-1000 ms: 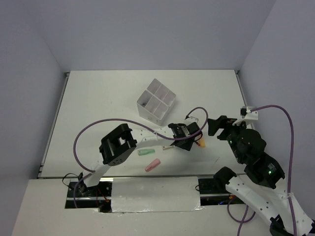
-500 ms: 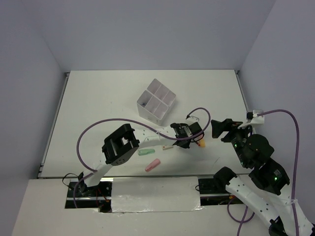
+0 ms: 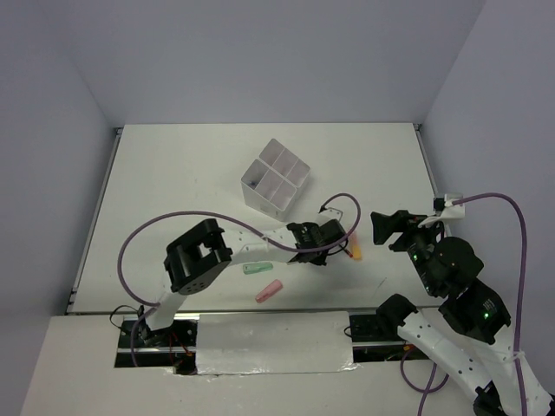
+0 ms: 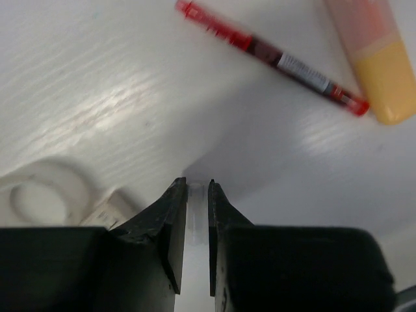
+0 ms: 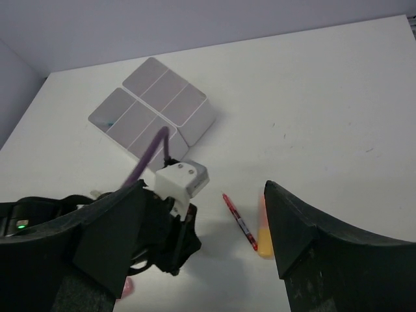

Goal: Sort the stationery into containers
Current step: Pick up the pen cap from the center of the board, then pick up the pen from the center of the board.

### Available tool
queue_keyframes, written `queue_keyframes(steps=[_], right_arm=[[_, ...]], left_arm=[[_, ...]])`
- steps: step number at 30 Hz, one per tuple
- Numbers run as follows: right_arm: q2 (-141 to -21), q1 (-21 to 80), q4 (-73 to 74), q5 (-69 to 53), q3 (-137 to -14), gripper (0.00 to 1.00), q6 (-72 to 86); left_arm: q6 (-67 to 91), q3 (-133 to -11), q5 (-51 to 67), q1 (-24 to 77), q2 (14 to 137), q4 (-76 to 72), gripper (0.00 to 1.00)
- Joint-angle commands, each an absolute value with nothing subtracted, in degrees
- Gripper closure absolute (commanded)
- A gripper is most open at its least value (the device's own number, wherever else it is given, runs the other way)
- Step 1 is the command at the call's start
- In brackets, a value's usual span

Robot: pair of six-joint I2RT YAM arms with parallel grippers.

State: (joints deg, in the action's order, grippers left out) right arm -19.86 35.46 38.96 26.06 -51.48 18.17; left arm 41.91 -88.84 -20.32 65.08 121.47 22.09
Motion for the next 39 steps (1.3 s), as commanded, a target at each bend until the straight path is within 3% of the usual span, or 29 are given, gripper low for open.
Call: queue_keyframes(steps=[1,7,11,19,26,39], right_arm=[[-19.3,35.2,37.0,25.8,-51.7,0.19,18.4],[-25.7,35.2,37.9,30.4,-50.5,0.23,20.0],[-35.8,35.2,37.3,19.3,-49.2,0.24,14.9],[-61.7,32.6,34.8,6.0,-50.2,0.27,7.6],[-79.5,27.7,33.9,3.2,-53.4,0.31,5.3],[-93.6,23.9,30.3,2.0,-54.2,0.39,4.0]], left_arm=[[40.3,-81.6,-19.6,65.5,111.3,14.0,1.00],[40.1,-76.6,-28.7,65.6,89.0,10.9,1.00],[41.0,-74.3,-38.6,64.4,75.0,17.4,1.00],[33.8,-68.3,-33.1,49.3,51.4,35.5,1.00],[27.5,-61.5,-29.8,46.9,42.8,40.8,1.00],[23.1,-53.4,-26.5,46.6,39.5,34.6,1.00]])
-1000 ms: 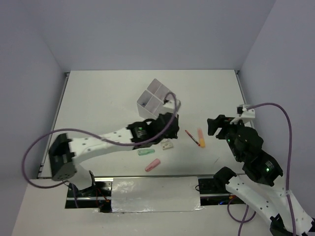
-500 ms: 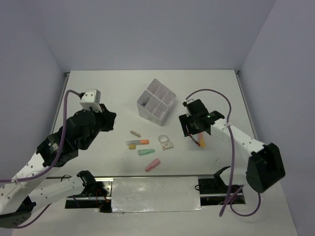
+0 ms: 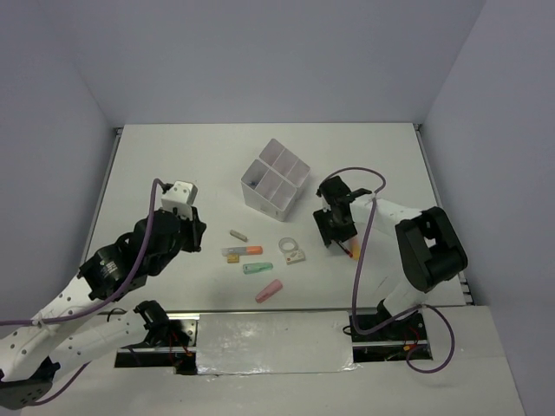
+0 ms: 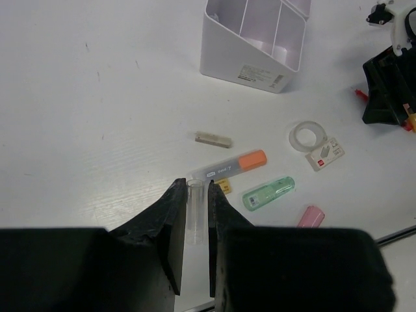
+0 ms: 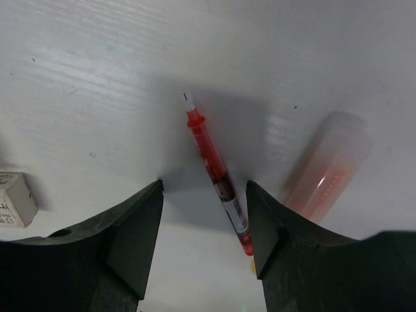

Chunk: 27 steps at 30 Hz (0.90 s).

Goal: Sort the stationery into containers
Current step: Pick up the pen from the center of the board.

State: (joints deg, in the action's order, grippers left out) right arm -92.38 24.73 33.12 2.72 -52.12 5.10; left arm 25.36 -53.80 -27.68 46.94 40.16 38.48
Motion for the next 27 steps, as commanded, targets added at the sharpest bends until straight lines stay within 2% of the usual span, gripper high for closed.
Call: queue_keyframes(steps=[1,4,7,10,11,12,17,22,24,27], right_arm=[[-94.4,23.6,30.1,1.2,-54.3,0.39,3.6],[-98.0,22.8,30.5,-1.1,-55.2,0.45,2.7],[-98.5,22.6,30.0,-2.3,-55.0,0.56,2.3],[-97.8,22.6,30.3,-2.6,-55.0,0.75,2.5],[-97.2,22.6,30.4,-2.8,-55.0,0.97,2.8],[-96.9,22.9,30.7,-1.5,-55.0,1.00,3.2],[-94.1,23.2,30.9,-0.5,-54.5,1.00,4.0],[-85.9,23.7,30.7,1.1,-53.9,1.00,6.8],[-79.7,24.0,29.7,0.3,-53.0,1.00,9.0],[-68.1,25.9,24.3,-7.9,-49.7,1.00,11.9]], left_arm=[[23.0,-53.3,-26.2,46.5,39.6,34.5,1.00],[22.8,-52.9,-25.3,45.9,39.1,33.9,1.00],[22.2,-52.8,-25.5,45.5,38.6,33.8,1.00],[22.0,-53.2,-25.9,45.4,38.6,33.9,1.00],[22.1,-53.3,-26.3,45.4,38.6,34.0,1.00],[22.1,-53.3,-26.4,45.4,38.7,34.0,1.00],[22.9,-53.9,-26.5,45.1,38.9,34.0,1.00],[24.6,-54.7,-25.6,45.1,38.8,32.5,1.00],[25.7,-54.6,-24.2,45.1,38.1,30.0,1.00],[27.2,-53.3,-21.5,45.1,36.0,23.8,1.00]])
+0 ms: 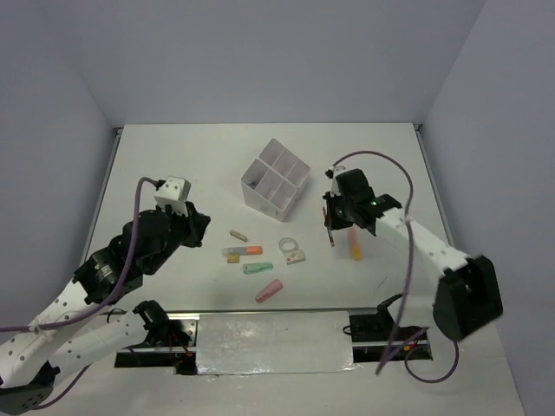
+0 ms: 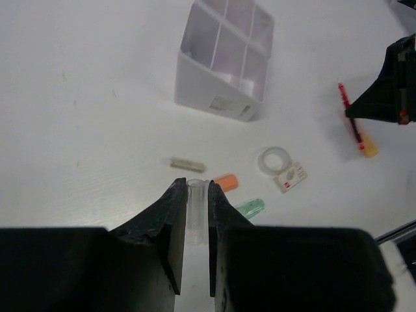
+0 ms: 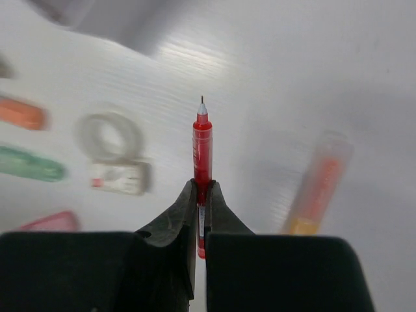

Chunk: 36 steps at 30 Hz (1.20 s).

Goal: Sort the stationery into containers
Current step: Pick up the pen from the center of the board, then close the pen cap on the pen.

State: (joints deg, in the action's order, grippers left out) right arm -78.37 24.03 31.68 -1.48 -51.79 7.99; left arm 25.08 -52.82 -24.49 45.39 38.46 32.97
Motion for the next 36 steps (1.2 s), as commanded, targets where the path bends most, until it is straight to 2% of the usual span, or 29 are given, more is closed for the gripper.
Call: queue_keyframes(steps=[1,2,5,8,12,15,22,36], right_arm=[[-64.5,26.5,21.9,-10.4,-48.4,1.00,14.4],[-57.8,27.7,19.3,-16.4,-46.9,1.00,16.2],[-47.2,30.7,9.6,-23.5,-41.7,1.00,24.2],[-41.9,38.1,3.5,-25.5,-39.4,1.00,30.4],[-39.5,49.5,-12.9,-26.8,-35.2,1.00,38.7],[-40.2,56.1,-19.7,-25.0,-34.5,1.00,41.0],[-47.6,61.1,-28.3,-24.8,-39.0,1.00,40.5],[-58.6,62.0,-25.0,-25.1,-49.9,1.00,32.1]], left_arm=[[28.0,-52.2,-20.6,45.1,35.3,21.7,1.00],[28.4,-51.5,-19.5,45.1,34.5,19.3,1.00],[30.8,-48.3,-13.2,45.1,31.0,7.1,1.00],[34.6,-47.3,-6.3,45.1,30.8,-3.9,1.00],[41.2,-46.3,1.7,45.1,33.1,-16.1,1.00],[45.3,-44.8,4.7,45.1,33.3,-22.9,1.00],[48.3,-41.0,6.2,45.1,32.1,-30.5,1.00],[48.0,-42.3,4.6,45.1,32.3,-25.1,1.00]])
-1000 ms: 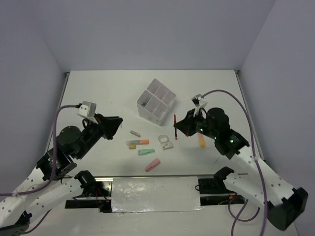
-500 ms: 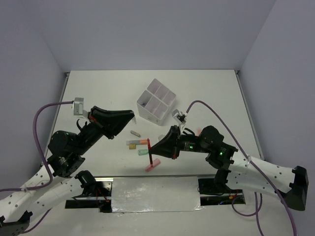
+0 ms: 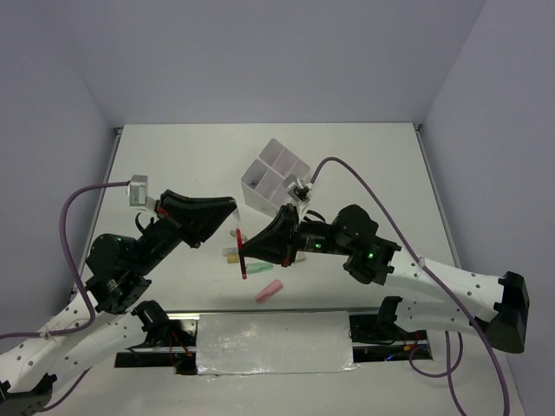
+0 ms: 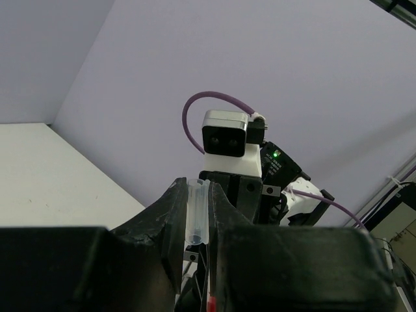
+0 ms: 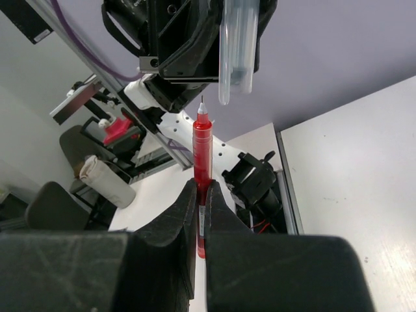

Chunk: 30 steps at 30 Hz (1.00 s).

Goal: Sort the stationery into containers
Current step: Close the pen cap on the pen.

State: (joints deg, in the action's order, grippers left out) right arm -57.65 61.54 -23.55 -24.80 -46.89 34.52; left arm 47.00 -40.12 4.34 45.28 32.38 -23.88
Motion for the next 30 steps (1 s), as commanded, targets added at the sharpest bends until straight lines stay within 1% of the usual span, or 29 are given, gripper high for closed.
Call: queue_keyframes(steps=[1,8,13,30], right_arm=[[-58.7,62.1,-24.6,-25.0,-50.4,1.00,32.0],[-59.7,62.0,-23.4,-25.5,-51.1,1.00,30.9],[-59.2,61.9,-21.4,-22.9,-50.7,1.00,29.4],[-59.9,61.4,-18.3,-20.7,-53.4,1.00,26.1]], left_arm=[[48.0,-42.4,4.4,45.1,32.3,-24.4,1.00],[47.5,-43.9,2.7,45.1,31.7,-21.6,1.00],[47.1,-44.9,2.4,45.1,31.6,-20.3,1.00],[47.6,-43.5,2.4,45.1,31.9,-21.6,1.00]])
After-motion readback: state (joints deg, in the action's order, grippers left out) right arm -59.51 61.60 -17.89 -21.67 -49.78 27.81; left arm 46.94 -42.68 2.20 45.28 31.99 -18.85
